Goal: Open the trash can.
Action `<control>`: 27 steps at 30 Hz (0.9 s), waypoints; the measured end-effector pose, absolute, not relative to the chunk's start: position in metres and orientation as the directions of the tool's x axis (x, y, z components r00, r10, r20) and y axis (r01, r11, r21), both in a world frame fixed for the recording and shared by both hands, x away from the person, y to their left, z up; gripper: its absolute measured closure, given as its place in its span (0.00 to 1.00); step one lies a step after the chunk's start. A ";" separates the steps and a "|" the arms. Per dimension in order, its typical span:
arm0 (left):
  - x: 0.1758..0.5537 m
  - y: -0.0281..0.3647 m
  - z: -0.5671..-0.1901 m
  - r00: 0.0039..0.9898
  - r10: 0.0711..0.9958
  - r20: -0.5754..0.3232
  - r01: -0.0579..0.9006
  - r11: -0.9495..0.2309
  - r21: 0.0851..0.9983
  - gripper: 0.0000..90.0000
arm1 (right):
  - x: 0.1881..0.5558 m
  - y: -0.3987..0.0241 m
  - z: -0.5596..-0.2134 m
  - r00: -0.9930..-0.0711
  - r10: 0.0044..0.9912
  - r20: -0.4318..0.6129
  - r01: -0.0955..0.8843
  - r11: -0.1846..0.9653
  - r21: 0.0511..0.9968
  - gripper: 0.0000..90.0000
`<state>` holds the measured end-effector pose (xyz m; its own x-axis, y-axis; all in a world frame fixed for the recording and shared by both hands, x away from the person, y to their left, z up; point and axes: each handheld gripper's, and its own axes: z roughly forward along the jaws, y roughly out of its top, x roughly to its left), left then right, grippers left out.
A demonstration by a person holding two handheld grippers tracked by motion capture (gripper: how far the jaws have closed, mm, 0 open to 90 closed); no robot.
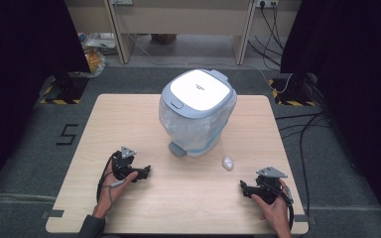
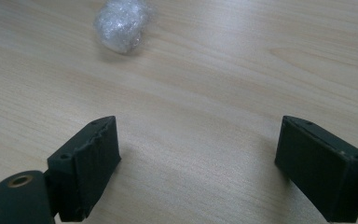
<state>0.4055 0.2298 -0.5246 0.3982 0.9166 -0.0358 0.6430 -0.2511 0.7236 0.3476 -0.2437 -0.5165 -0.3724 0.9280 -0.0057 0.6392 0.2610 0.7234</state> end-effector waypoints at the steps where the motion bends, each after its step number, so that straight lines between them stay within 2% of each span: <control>1: 0.405 0.230 -0.525 0.398 0.917 -0.036 0.643 -0.251 0.724 0.03 | 0.348 -0.244 -0.517 -0.372 0.928 -0.006 0.639 0.261 0.723 0.15; 2: 0.406 0.230 -0.524 0.399 0.916 -0.035 0.636 -0.249 0.730 0.03 | 0.348 -0.244 -0.516 -0.372 0.928 -0.005 0.640 0.260 0.723 0.15; 3: 0.407 0.231 -0.523 0.399 0.916 -0.036 0.624 -0.243 0.743 0.09 | 0.348 -0.244 -0.517 -0.373 0.928 -0.006 0.639 0.261 0.723 0.15; 4: 0.408 0.231 -0.522 0.399 0.916 -0.039 0.620 -0.238 0.747 0.19 | 0.348 -0.244 -0.517 -0.372 0.928 -0.006 0.639 0.261 0.723 0.15; 5: 0.410 0.230 -0.521 0.403 0.914 -0.049 0.621 -0.234 0.748 0.19 | 0.348 -0.244 -0.516 -0.373 0.928 -0.005 0.640 0.261 0.723 0.15; 6: 0.410 0.230 -0.520 0.405 0.912 -0.057 0.618 -0.227 0.753 0.15 | 0.348 -0.244 -0.516 -0.372 0.928 -0.005 0.640 0.260 0.723 0.15; 8: 0.412 0.226 -0.514 0.406 0.910 -0.080 0.596 -0.197 0.779 0.17 | 0.348 -0.244 -0.516 -0.373 0.928 -0.005 0.641 0.261 0.722 0.15; 10: 0.416 0.219 -0.509 0.429 0.898 -0.099 0.582 -0.191 0.790 0.16 | 0.348 -0.244 -0.517 -0.372 0.928 -0.006 0.639 0.261 0.723 0.15; 27: 0.450 0.168 -0.503 0.474 0.870 -0.138 0.538 -0.161 0.827 0.17 | 0.348 -0.244 -0.517 -0.373 0.928 -0.006 0.639 0.261 0.723 0.15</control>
<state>0.4498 0.1677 -0.5026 0.4737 0.8697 -0.1384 0.5380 -0.1614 0.8273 0.3477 -0.2437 -0.5166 -0.3729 0.9278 -0.0059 0.6391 0.2615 0.7233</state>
